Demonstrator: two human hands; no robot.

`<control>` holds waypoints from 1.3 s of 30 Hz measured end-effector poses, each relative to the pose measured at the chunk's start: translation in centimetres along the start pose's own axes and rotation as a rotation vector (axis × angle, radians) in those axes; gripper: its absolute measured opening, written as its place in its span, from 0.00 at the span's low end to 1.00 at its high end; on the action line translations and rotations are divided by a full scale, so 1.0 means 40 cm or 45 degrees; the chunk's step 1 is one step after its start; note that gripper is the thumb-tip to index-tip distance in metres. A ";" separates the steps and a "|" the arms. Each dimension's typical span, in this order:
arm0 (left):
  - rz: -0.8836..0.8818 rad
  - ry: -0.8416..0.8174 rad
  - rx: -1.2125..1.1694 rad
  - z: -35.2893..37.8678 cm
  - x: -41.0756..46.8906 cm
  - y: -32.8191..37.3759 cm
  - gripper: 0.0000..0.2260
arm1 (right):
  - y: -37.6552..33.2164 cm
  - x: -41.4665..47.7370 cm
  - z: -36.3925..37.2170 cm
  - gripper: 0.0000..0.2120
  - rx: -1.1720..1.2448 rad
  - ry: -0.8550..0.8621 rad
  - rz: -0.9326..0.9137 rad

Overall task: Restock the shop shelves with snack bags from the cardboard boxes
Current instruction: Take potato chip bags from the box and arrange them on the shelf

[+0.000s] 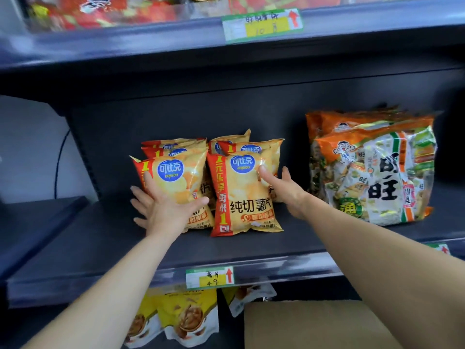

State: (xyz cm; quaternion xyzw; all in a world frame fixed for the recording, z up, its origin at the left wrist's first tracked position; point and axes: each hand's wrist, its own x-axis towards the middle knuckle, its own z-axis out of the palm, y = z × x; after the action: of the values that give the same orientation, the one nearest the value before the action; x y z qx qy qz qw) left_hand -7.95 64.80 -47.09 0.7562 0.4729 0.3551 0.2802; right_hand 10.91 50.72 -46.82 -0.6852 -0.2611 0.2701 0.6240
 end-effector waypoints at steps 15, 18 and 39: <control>0.122 0.035 0.025 0.024 0.024 -0.032 0.60 | 0.010 0.017 0.061 0.23 0.030 -0.069 -0.167; 0.152 0.004 0.006 0.016 0.031 -0.043 0.58 | 0.026 0.017 0.070 0.28 -0.003 0.122 -0.202; 0.146 -0.100 -0.037 -0.077 0.045 -0.072 0.46 | 0.096 -0.060 0.102 0.53 -0.078 0.230 -0.336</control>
State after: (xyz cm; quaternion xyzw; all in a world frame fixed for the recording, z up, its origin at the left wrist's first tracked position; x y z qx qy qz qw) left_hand -11.36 67.87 -46.98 0.7912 0.4123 0.3475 0.2886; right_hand 6.41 51.64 -50.85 -0.6852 -0.2998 0.1150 0.6537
